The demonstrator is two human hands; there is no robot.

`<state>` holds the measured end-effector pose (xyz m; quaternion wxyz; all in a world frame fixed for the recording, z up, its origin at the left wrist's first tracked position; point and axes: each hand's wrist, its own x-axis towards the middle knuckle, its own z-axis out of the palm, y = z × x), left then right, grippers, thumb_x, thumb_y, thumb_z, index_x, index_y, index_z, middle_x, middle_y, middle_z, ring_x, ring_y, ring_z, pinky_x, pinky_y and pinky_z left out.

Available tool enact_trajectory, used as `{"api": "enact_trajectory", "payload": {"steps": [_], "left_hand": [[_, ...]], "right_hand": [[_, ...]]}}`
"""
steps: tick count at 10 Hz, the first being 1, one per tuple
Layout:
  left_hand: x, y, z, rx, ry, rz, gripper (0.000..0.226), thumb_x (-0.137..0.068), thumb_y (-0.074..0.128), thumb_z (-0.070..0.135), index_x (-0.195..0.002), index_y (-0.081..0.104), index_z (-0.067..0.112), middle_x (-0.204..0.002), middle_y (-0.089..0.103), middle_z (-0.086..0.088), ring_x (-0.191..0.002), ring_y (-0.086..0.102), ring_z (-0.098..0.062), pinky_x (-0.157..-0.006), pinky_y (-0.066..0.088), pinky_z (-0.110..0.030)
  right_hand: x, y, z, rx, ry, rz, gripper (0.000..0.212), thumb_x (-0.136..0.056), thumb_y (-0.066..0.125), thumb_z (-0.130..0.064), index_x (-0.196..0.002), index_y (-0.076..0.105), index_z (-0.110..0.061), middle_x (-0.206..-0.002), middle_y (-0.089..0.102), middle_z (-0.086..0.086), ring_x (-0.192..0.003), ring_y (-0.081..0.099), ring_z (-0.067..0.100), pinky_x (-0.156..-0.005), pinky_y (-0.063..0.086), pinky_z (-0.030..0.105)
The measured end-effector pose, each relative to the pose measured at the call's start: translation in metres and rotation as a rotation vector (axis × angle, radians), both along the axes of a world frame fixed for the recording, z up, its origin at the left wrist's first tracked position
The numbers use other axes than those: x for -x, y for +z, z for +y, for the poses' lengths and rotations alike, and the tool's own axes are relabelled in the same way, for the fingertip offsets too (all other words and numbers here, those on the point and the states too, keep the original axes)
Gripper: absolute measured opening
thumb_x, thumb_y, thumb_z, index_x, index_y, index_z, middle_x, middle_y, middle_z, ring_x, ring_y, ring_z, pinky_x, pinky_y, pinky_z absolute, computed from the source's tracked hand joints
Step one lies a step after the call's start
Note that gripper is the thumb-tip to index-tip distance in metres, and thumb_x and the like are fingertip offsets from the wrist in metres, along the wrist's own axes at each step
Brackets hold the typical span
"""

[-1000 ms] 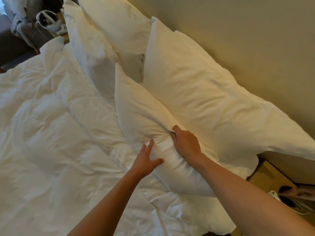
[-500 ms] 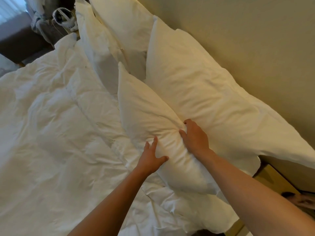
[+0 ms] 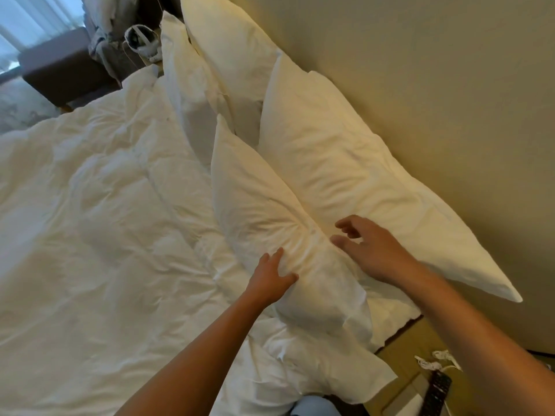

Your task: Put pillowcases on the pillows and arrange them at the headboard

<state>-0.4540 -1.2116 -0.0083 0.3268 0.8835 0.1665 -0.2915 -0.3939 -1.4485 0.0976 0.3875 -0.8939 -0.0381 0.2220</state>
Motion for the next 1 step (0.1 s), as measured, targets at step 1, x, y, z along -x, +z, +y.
{"api": "enact_trajectory", "payload": {"steps": [1], "left_hand": [[0.0085, -0.003, -0.0071, 0.041, 0.027, -0.006, 0.085, -0.09, 0.062, 0.058, -0.16, 0.02, 0.033, -0.167, 0.017, -0.007, -0.15, 0.028, -0.029, -0.119, 0.03, -0.042]], "right_hand": [[0.0237, 0.0886, -0.0242, -0.326, -0.112, -0.177, 0.029, -0.094, 0.065, -0.055, -0.118, 0.07, -0.04, -0.113, 0.075, -0.016, -0.104, 0.068, -0.004, -0.089, 0.057, 0.024]]}}
